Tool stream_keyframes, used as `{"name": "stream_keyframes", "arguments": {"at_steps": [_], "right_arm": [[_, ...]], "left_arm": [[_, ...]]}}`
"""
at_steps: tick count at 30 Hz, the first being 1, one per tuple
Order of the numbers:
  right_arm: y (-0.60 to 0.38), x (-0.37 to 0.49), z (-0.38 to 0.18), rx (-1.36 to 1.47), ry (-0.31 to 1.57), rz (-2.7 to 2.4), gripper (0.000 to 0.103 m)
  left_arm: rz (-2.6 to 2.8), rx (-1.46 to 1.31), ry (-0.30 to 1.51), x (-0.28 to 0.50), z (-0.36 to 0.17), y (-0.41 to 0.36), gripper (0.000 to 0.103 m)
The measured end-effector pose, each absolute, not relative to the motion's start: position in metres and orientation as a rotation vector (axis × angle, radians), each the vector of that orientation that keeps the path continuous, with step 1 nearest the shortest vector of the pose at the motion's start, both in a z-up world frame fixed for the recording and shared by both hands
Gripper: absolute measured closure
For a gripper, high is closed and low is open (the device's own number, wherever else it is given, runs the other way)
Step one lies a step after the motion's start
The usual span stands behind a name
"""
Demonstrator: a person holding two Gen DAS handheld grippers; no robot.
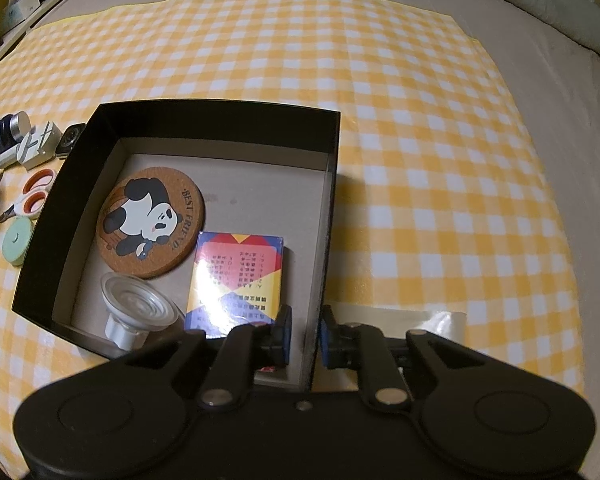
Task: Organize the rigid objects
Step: 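Lower the left gripper over the handle of the white watch-band tool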
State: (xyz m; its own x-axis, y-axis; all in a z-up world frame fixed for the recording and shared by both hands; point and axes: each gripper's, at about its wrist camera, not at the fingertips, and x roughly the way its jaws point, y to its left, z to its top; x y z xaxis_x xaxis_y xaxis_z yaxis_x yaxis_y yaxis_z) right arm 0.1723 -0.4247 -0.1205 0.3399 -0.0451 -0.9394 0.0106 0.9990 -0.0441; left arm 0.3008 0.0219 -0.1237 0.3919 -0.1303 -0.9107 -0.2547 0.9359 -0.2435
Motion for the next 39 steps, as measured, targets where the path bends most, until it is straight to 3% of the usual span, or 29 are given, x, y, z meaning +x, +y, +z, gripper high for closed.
{"name": "stream_keyframes", "arguments": {"at_steps": [3, 5, 7, 10, 17, 29, 39], "right_arm": [[-0.426, 0.173, -0.122, -0.033, 1.226, -0.033, 0.087], [-0.426, 0.174, -0.123, -0.034, 1.227, -0.030, 0.087], [-0.428, 0.173, -0.122, -0.036, 1.228, -0.028, 0.087], [-0.429, 0.174, -0.121, -0.039, 1.229, -0.025, 0.087], [-0.428, 0.173, -0.121, -0.038, 1.230, -0.024, 0.087], [-0.429, 0.174, -0.123, -0.039, 1.229, -0.009, 0.087], [-0.427, 0.173, -0.123, -0.047, 1.228, -0.006, 0.087]], "left_arm": [[0.046, -0.336, 1.176, 0.304, -0.121, 0.007, 0.082], [0.022, -0.310, 1.163, 0.303, -0.117, -0.002, 0.051], [0.012, -0.282, 1.142, 0.302, -0.113, -0.009, 0.033], [0.000, -0.258, 1.135, 0.305, -0.114, -0.019, 0.022], [-0.007, -0.231, 1.133, 0.318, -0.123, -0.043, 0.013], [-0.065, -0.223, 1.036, 0.331, -0.115, -0.041, 0.012], [-0.182, -0.277, 1.255, 0.320, -0.127, -0.045, 0.013]]}}
